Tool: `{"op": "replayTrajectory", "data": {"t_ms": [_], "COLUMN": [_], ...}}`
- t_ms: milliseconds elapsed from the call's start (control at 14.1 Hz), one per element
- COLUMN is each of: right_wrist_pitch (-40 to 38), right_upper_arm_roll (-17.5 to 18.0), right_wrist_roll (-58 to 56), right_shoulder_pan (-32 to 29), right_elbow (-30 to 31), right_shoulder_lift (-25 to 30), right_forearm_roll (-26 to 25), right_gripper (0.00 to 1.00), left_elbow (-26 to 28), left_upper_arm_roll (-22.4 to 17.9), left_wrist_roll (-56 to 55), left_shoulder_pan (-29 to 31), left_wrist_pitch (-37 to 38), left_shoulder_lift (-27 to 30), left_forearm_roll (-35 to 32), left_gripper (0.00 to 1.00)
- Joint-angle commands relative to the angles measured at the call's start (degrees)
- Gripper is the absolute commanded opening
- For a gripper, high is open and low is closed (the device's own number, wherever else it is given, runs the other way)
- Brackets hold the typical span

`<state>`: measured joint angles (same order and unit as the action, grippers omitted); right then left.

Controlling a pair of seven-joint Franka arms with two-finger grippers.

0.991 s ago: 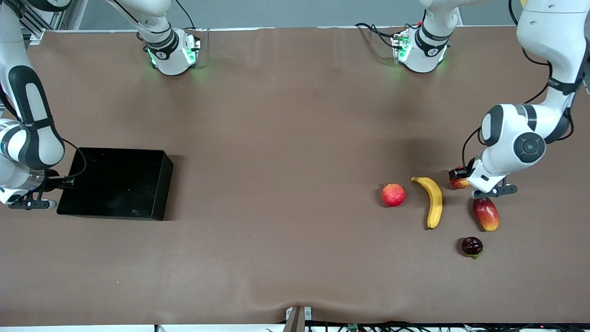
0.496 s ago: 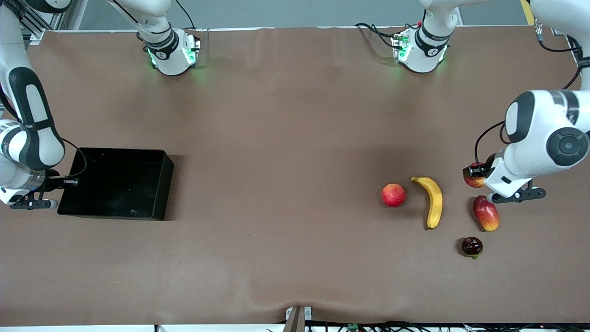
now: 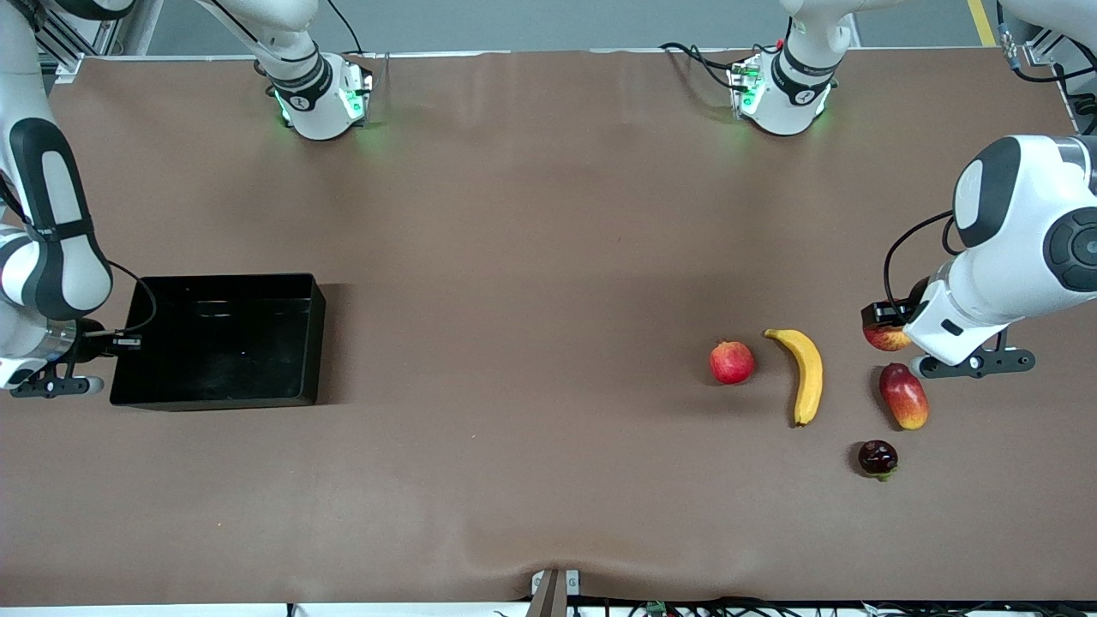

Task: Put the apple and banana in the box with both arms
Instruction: 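Grasp the red apple with the left gripper while the right gripper grips the box rim, then pull the box toward the fruit with the right gripper while the left gripper lifts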

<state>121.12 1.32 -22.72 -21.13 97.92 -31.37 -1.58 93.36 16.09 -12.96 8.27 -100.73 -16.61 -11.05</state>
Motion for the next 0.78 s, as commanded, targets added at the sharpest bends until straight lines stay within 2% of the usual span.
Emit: {"op": "replayTrajectory", "data": {"t_ms": [0,142,354,496,637,708], "right_wrist_pitch": [-9.02,-15.00,-26.34,-30.49,-30.94,-30.42], "right_upper_arm_roll": [0.35,0.44,0.53,0.44,0.53,0.44], "right_wrist_roll": [3.99,7.23,11.55,13.40,15.06,18.03], "right_shoulder_pan": [3.80,7.92,15.04,19.44,23.48,26.63], "right_elbow": [-2.02,-4.04,-11.14,-13.71,-14.16,-14.51], "right_shoulder_lift": [4.90,8.15,10.19,10.45,10.54,10.63], "right_forearm_roll": [-0.09,0.26,0.43,4.19,9.90,10.71], "right_gripper": [0.00,0.00,0.00,0.00,0.00,0.00], "left_elbow": [-2.83,-3.10,-3.19,-3.19,-3.10,-3.01], "left_upper_arm_roll": [1.31,2.97,5.00,5.70,5.97,6.93], "left_wrist_roll": [-0.31,-2.41,-5.84,-7.08,-8.22,-9.35], "left_shoulder_pan": [-0.01,-0.01,0.07,0.08,-0.01,-0.01], "left_wrist_pitch": [2.99,3.61,3.61,3.61,3.61,3.61], "left_shoulder_lift": [-0.53,-0.35,-0.35,-0.35,-0.35,-0.35], "left_forearm_roll": [-0.02,-0.02,-0.02,-0.02,-0.02,-0.02], "left_gripper": [0.00,0.00,0.00,0.00,0.00,0.00]}}
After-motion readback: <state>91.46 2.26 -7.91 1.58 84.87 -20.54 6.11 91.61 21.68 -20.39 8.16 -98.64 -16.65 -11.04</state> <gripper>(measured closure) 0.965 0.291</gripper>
